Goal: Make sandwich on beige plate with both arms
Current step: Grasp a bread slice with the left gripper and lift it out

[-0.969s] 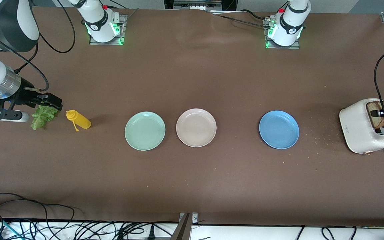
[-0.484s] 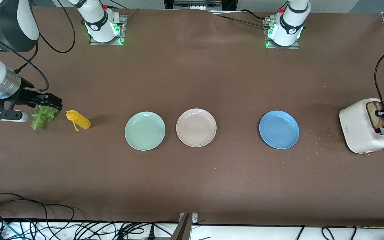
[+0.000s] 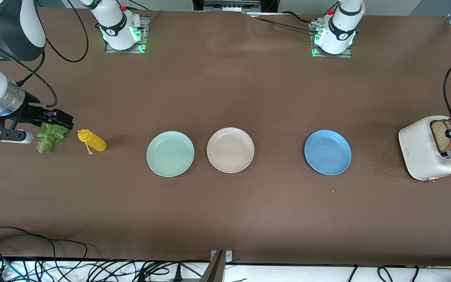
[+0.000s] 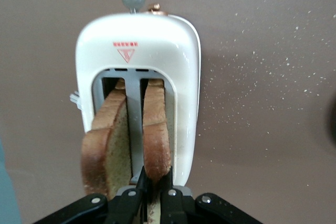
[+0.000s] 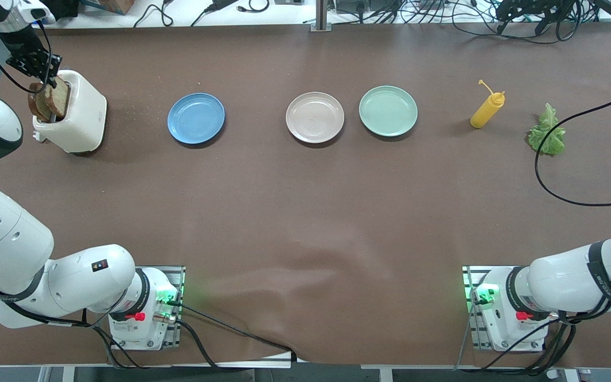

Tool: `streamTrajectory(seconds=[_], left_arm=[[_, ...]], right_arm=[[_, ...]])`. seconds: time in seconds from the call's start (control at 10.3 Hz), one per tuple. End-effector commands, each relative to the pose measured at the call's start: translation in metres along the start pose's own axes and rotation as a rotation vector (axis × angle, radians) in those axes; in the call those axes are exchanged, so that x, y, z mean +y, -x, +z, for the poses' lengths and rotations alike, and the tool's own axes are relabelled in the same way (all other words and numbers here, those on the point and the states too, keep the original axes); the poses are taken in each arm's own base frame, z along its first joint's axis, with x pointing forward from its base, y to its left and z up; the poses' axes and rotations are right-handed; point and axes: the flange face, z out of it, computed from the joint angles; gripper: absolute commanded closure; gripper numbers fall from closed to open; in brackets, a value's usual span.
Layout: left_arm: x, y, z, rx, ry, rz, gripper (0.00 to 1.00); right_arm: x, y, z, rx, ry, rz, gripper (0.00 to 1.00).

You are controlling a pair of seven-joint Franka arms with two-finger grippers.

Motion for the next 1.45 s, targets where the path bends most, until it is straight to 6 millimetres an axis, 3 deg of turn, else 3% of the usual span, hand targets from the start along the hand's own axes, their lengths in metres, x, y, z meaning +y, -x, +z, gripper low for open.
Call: streamTrajectory(seconds=[0.0, 0.19, 0.48, 0.68, 0.97, 1.16, 1.36], left_arm=[[-0.006, 0.013, -0.073, 0.024, -0.006, 0.069, 1.00], [0.019, 0.020, -0.095, 0.000, 0.106, 0.092, 1.00], [0.105, 0.027, -0.103, -0.099, 0.346, 0.210, 1.00], [0.141, 0.024, -0.106, -0.109, 0.596, 0.197, 1.00], [0.248, 0.002, -0.085, -0.226, 0.802, 0.241, 1.00], [0.310, -0.016, -0.054, -0.291, 0.935, 0.304, 1.00], [0.363, -0.024, -0.050, -0.263, 1.014, 0.312, 1.00]], right_arm=[[0.000, -0.001, -0.004, -0.009, -0.019, 0.016, 0.00], [-0.001, -0.001, -0.005, -0.006, -0.018, 0.014, 0.00], [-0.001, -0.001, -0.003, -0.010, -0.017, 0.014, 0.00], [-0.001, 0.000, -0.004, -0.009, -0.017, 0.014, 0.00], [-0.001, 0.000, -0.002, -0.012, -0.017, 0.012, 0.00], [-0.001, 0.000, -0.002, -0.012, -0.017, 0.012, 0.00], [0.000, 0.000, -0.002, -0.012, -0.017, 0.014, 0.00]])
